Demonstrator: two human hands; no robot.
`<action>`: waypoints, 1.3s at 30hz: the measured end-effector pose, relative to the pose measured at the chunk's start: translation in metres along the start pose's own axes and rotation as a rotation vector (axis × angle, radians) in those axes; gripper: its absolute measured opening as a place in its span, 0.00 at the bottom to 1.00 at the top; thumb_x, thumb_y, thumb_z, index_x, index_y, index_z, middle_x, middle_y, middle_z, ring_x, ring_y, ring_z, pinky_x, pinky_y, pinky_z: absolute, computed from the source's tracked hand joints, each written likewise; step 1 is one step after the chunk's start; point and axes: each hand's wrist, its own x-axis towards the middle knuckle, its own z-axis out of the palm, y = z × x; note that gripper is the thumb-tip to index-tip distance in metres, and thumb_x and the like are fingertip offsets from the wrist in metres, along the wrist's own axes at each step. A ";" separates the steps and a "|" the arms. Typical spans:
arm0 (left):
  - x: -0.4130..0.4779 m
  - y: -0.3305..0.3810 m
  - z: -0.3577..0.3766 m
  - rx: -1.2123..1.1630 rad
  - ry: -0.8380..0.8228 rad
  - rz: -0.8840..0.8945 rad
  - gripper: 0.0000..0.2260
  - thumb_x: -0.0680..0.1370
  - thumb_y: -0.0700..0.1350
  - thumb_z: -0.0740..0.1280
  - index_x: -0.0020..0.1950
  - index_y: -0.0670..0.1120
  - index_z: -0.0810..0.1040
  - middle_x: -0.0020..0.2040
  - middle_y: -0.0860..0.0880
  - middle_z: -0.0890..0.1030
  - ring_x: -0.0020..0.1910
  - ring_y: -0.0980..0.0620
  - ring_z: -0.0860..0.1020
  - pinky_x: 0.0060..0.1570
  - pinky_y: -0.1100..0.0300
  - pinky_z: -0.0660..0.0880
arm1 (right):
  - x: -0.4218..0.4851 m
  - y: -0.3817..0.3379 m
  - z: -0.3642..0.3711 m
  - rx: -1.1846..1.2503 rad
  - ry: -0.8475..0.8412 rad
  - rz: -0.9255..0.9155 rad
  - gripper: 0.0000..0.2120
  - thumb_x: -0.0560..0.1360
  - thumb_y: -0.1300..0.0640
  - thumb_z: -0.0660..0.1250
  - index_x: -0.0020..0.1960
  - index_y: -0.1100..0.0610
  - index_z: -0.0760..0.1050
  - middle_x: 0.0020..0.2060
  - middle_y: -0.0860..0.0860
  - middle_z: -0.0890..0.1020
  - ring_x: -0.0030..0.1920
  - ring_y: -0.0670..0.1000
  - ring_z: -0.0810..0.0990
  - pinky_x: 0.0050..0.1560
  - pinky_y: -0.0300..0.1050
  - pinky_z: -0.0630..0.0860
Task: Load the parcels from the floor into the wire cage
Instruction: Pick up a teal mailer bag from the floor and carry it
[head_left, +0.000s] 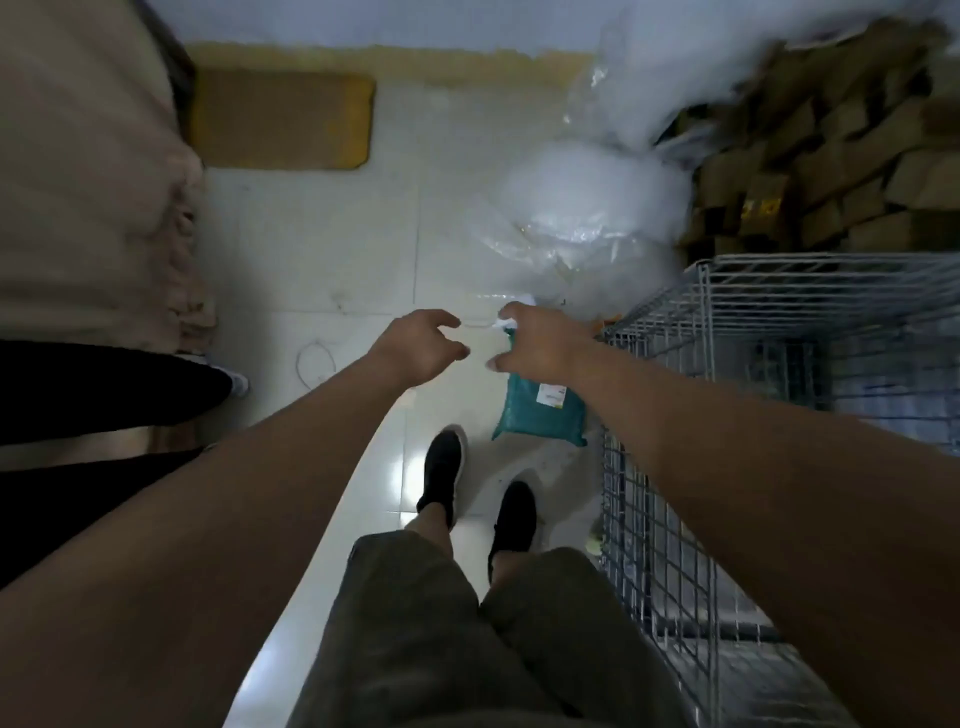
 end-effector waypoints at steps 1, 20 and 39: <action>-0.023 -0.003 -0.011 -0.048 0.027 -0.008 0.21 0.76 0.53 0.73 0.69 0.55 0.79 0.59 0.51 0.83 0.55 0.51 0.80 0.57 0.58 0.75 | -0.013 -0.018 -0.002 -0.041 -0.007 -0.029 0.39 0.74 0.44 0.74 0.79 0.51 0.63 0.67 0.53 0.77 0.63 0.54 0.77 0.54 0.44 0.72; -0.411 -0.215 -0.036 -0.533 0.706 -0.469 0.23 0.80 0.53 0.69 0.76 0.56 0.72 0.60 0.51 0.80 0.54 0.49 0.80 0.51 0.57 0.74 | -0.185 -0.305 0.168 -0.666 -0.291 -0.584 0.30 0.74 0.47 0.70 0.73 0.50 0.68 0.65 0.53 0.76 0.62 0.57 0.77 0.57 0.50 0.77; -0.649 -0.402 0.101 -0.841 0.940 -0.866 0.23 0.79 0.54 0.68 0.75 0.56 0.73 0.67 0.48 0.80 0.64 0.48 0.78 0.62 0.55 0.75 | -0.338 -0.430 0.450 -0.980 -0.503 -0.910 0.41 0.74 0.44 0.71 0.81 0.49 0.56 0.71 0.58 0.72 0.67 0.60 0.75 0.63 0.54 0.77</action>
